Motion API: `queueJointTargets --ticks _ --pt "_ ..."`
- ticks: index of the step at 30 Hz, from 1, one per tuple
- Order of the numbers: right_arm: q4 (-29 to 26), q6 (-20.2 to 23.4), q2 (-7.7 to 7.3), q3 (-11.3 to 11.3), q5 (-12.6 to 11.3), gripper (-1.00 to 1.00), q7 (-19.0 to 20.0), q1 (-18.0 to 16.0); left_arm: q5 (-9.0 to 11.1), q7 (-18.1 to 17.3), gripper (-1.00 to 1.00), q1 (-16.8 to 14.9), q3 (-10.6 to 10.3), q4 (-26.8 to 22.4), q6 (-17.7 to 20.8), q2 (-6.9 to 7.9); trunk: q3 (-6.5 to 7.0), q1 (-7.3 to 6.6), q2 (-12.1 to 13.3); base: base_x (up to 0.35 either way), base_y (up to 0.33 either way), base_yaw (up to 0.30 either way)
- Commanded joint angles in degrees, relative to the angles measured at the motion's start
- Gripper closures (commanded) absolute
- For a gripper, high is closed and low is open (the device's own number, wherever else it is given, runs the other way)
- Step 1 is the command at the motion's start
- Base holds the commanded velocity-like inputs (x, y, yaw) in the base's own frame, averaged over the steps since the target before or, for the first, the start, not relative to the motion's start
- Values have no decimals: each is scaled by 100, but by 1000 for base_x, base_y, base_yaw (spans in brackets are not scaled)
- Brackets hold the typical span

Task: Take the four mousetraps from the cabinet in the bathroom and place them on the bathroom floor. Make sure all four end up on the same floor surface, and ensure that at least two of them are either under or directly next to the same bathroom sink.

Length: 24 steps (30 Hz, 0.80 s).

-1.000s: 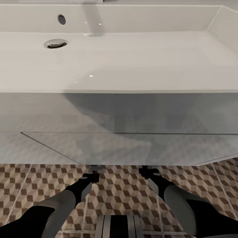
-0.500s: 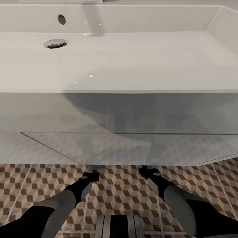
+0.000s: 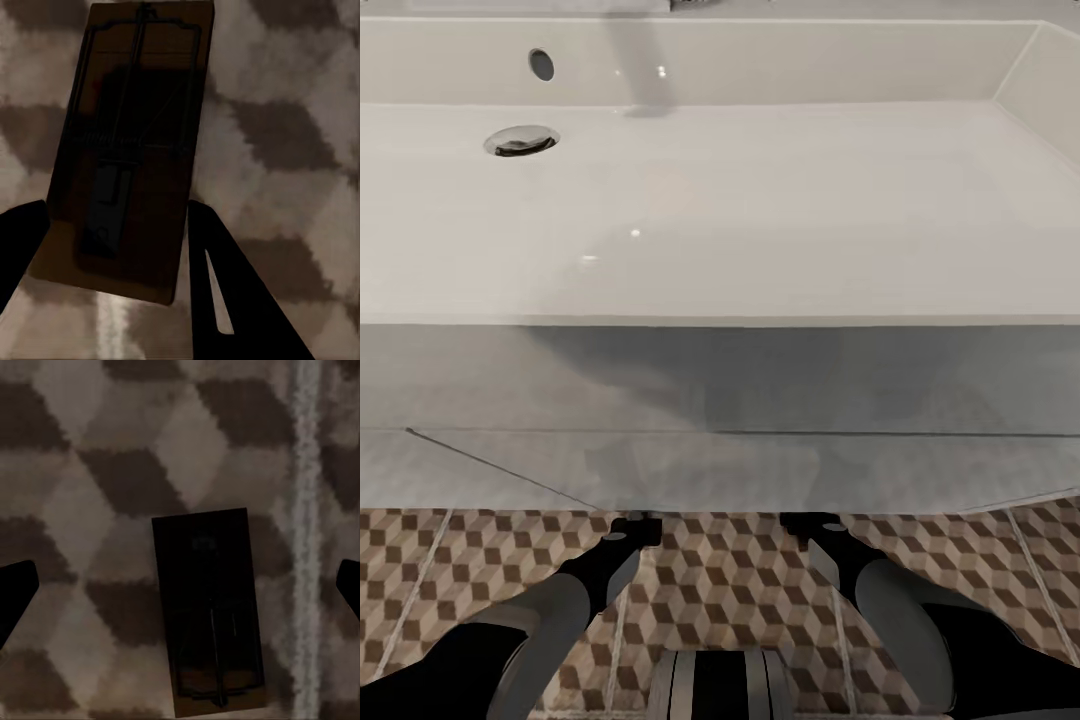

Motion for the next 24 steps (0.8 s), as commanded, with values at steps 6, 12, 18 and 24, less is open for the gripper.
queueJointTargets --ticks 6,12,18,24 --pt "6 -23 2 -48 58 -100 -15 -3 39 28 100 -2 -46 -2 -13 1 -3 1 -1 120 0 0" --pt "6 -24 1 -50 53 -100 -17 -3 41 28 100 -2 -42 -4 -39 1 -3 1 -1 25 0 0" --pt "6 -26 -4 -56 51 -100 -15 -3 51 28 100 -2 -41 9 -166 4 -3 1 -1 5 0 0" --pt "6 -29 -6 -63 51 -100 -16 -3 87 28 100 -2 -34 76 -194 10 -3 1 -1 0 0 0"
